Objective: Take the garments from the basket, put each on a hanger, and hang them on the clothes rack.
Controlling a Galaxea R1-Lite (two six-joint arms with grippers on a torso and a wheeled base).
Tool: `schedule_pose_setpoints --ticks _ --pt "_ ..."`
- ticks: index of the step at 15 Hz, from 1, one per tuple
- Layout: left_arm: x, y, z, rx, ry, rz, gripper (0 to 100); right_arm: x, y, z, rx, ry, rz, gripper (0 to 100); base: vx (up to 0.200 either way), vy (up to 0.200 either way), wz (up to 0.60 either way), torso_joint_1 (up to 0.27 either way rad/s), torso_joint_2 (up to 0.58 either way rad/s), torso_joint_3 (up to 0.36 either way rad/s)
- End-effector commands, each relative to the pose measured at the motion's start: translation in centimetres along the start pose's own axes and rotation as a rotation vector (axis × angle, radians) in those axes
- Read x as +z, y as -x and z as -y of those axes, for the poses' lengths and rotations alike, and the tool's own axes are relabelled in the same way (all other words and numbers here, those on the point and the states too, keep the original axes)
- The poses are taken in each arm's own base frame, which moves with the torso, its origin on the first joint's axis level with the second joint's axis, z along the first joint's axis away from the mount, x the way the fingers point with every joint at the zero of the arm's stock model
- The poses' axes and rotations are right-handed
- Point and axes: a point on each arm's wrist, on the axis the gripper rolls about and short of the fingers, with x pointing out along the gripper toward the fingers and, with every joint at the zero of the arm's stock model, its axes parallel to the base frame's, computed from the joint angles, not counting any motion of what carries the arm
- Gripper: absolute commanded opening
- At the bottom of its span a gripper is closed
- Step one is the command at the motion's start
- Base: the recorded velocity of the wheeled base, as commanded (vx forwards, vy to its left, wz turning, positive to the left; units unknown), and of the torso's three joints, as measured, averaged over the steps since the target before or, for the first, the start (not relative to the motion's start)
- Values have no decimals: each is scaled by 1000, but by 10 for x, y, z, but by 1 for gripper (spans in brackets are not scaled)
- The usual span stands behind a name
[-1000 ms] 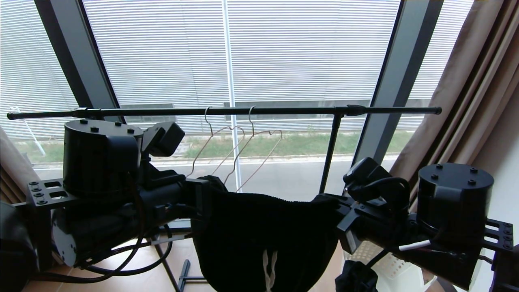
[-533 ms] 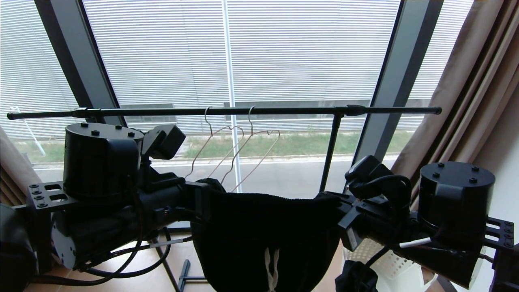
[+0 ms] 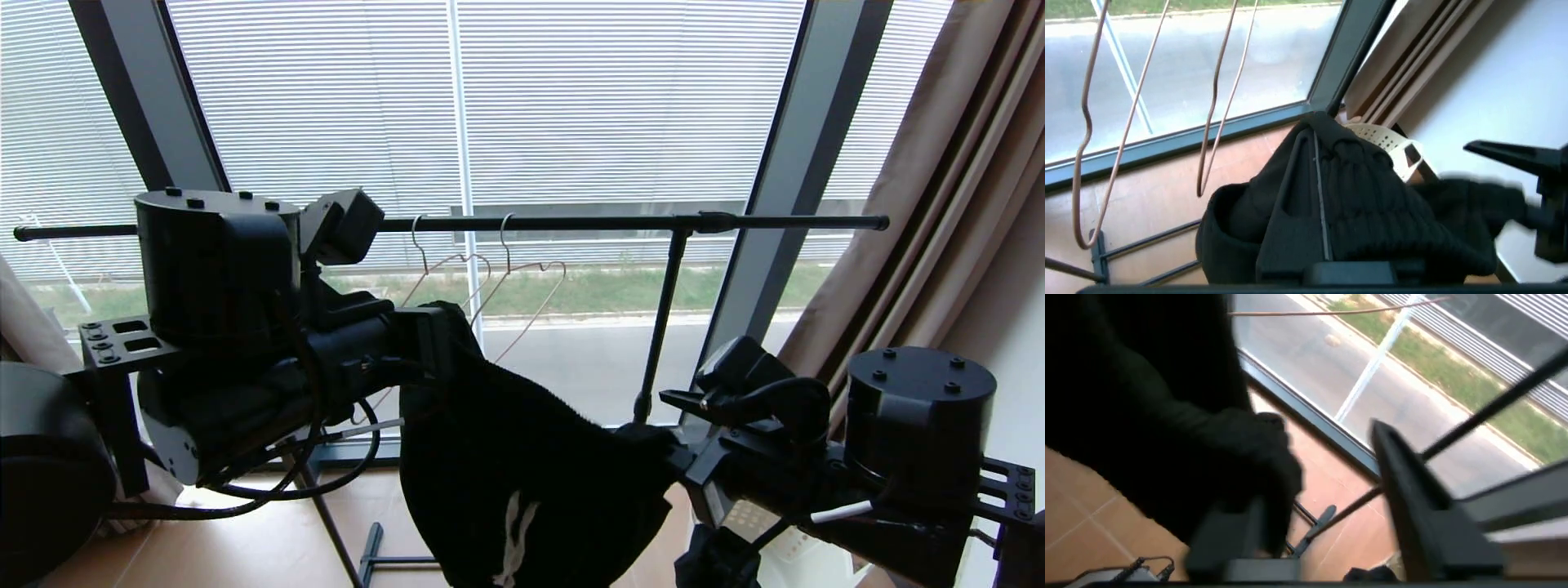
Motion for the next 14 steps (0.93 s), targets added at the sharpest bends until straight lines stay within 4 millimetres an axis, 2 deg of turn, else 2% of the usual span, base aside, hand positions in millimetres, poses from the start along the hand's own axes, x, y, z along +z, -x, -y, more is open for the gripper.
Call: schedule_pose_setpoints --ticks 1,4,9,12,14 --pt "2 -8 2 8 -1 1 0 -8 2 -3 46 25 -8 100 0 0 0 0 0 0" --pt "11 -19 6 44 5 34 0 -22 8 -7 156 83 22 100 0 0 0 0 0 0" --pt "20 -36 8 136 11 83 0 -22 15 -11 309 87 131 100 0 0 0 0 0 0" --pt "22 -40 7 181 14 99 0 -17 15 -1 300 76 196 100 0 0 0 0 0 0" --pt "15 -40 5 187 4 72 0 -7 13 4 279 21 250 100 0 0 0 0 0 0"
